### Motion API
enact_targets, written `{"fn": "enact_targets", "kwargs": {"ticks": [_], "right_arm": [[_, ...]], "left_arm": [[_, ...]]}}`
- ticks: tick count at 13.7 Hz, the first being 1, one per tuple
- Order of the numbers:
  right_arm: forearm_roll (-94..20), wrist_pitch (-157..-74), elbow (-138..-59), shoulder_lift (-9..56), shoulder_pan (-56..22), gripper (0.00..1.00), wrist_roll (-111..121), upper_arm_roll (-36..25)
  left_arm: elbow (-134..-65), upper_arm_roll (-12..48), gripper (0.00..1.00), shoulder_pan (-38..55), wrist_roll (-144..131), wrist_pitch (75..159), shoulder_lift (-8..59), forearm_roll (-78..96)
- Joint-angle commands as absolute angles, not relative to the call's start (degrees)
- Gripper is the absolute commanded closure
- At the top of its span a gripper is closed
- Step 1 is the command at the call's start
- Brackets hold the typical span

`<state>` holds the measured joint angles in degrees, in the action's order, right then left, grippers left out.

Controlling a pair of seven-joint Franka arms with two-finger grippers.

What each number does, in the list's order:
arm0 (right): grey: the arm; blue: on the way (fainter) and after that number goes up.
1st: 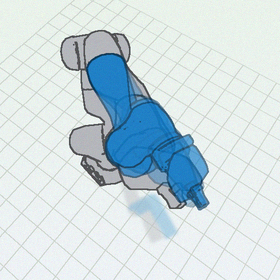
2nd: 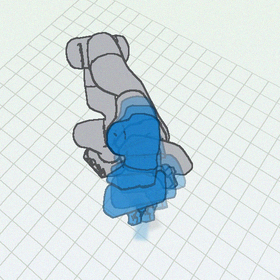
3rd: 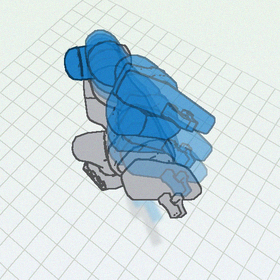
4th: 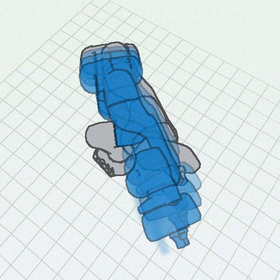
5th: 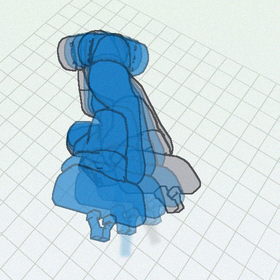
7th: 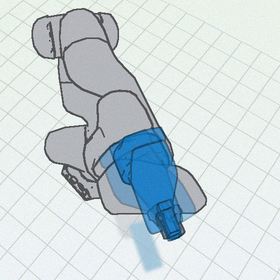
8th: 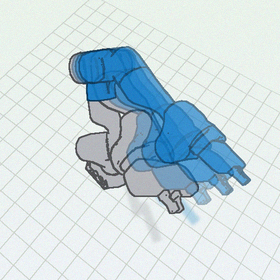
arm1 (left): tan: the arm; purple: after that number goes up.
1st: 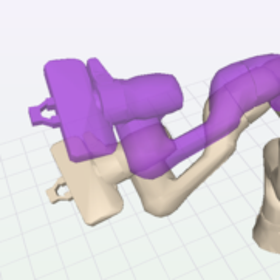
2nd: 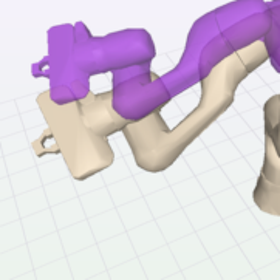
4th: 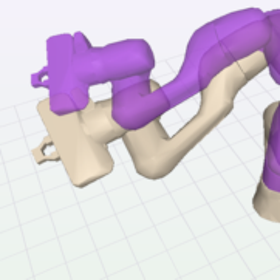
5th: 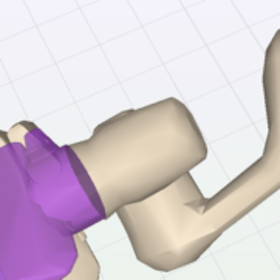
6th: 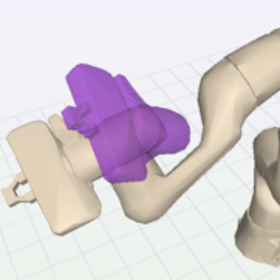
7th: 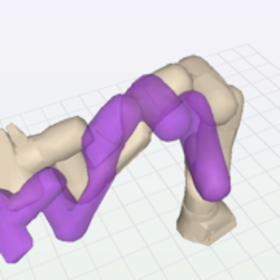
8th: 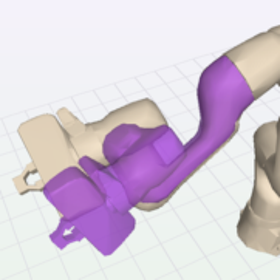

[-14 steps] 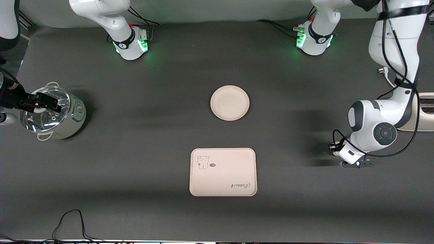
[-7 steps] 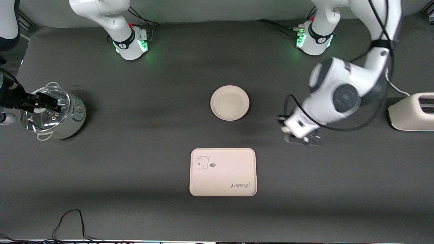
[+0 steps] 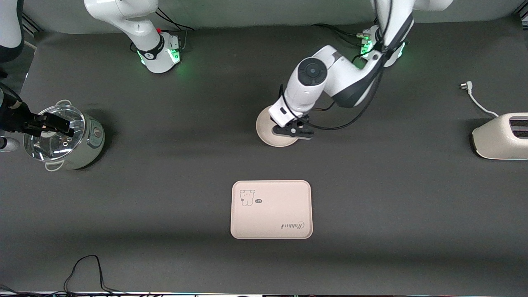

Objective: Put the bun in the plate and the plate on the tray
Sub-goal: 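Carry the bun with the left gripper over the white plate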

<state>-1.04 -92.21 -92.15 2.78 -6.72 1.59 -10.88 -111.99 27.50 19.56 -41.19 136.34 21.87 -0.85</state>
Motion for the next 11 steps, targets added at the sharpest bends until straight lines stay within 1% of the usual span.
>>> {"fn": "enact_targets", "kwargs": {"ticks": [1, 2, 3, 5, 6, 7, 8, 11], "right_arm": [[0.3, -93.2, -93.6, 1.4, -6.6, 0.00, 2.5, -10.7], [0.3, -93.5, -93.9, 1.4, -6.6, 0.00, 2.5, -10.7], [0.3, -93.6, -94.0, 1.3, -6.6, 0.00, 2.5, -10.7], [0.3, -93.9, -94.1, 1.4, -6.6, 0.00, 2.5, -10.7], [0.3, -93.9, -94.1, 1.3, -6.6, 0.00, 2.5, -10.7], [0.3, -93.9, -94.1, 1.3, -6.6, 0.00, 2.5, -10.7], [0.3, -93.8, -94.1, 1.3, -6.6, 0.00, 2.5, -10.7], [0.3, -93.8, -94.1, 1.3, -6.6, 0.00, 2.5, -10.7]], "left_arm": [[-113.3, 27.2, 1.00, 23.0, -49.0, 142.5, 27.0, -6.8], [-113.3, 27.2, 1.00, 23.5, -53.3, 142.9, 28.6, -11.8], [-113.2, 27.2, 0.97, 23.6, -56.8, 143.0, 30.0, -16.0], [-112.9, 27.2, 0.72, 24.4, -59.8, 143.5, 31.6, -18.6], [-112.9, 27.2, 0.51, 24.4, -59.8, 144.1, 32.0, -18.6], [-112.9, 27.2, 0.17, 24.4, -59.8, 144.2, 32.0, -18.6], [-112.9, 27.2, 0.01, 24.4, -59.8, 144.2, 32.0, -18.7], [-113.2, 27.0, 0.00, 24.4, -59.9, 144.2, 32.3, -19.0]]}}
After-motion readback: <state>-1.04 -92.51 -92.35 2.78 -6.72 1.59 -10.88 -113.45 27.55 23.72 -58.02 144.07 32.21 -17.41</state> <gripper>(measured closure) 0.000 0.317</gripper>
